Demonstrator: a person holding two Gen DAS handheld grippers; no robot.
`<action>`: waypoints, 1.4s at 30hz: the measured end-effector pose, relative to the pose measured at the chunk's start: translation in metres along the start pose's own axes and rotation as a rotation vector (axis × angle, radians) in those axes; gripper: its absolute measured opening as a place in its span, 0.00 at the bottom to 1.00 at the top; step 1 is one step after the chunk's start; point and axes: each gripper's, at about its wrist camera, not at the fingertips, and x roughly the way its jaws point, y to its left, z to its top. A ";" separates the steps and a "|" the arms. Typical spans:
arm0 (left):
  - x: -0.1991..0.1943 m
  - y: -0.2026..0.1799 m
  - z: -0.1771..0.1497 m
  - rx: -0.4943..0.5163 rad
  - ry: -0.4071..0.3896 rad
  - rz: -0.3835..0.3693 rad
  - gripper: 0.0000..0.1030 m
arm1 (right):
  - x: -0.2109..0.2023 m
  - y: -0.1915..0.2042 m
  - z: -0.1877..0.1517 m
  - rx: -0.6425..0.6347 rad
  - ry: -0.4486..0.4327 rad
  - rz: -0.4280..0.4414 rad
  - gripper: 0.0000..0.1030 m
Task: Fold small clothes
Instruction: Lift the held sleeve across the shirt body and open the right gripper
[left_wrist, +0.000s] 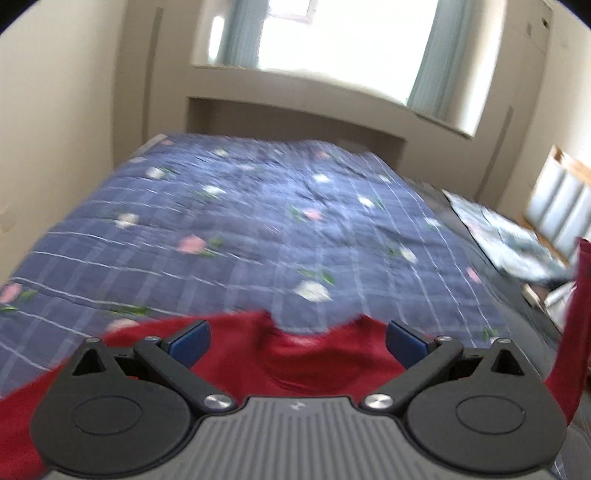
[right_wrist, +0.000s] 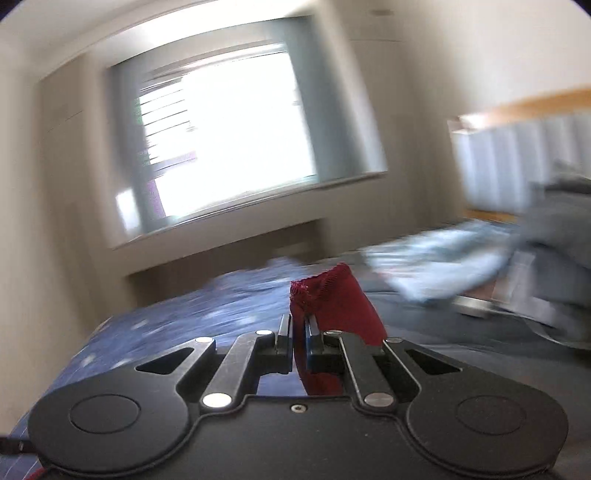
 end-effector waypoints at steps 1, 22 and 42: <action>-0.005 0.010 0.003 -0.012 -0.011 0.013 1.00 | 0.008 0.022 0.000 -0.035 0.009 0.045 0.06; 0.007 0.163 -0.043 -0.145 0.017 0.191 1.00 | 0.011 0.313 -0.214 -0.655 0.368 0.532 0.05; 0.088 0.078 -0.100 0.072 0.053 0.185 1.00 | -0.057 0.167 -0.213 -0.824 0.244 0.207 0.89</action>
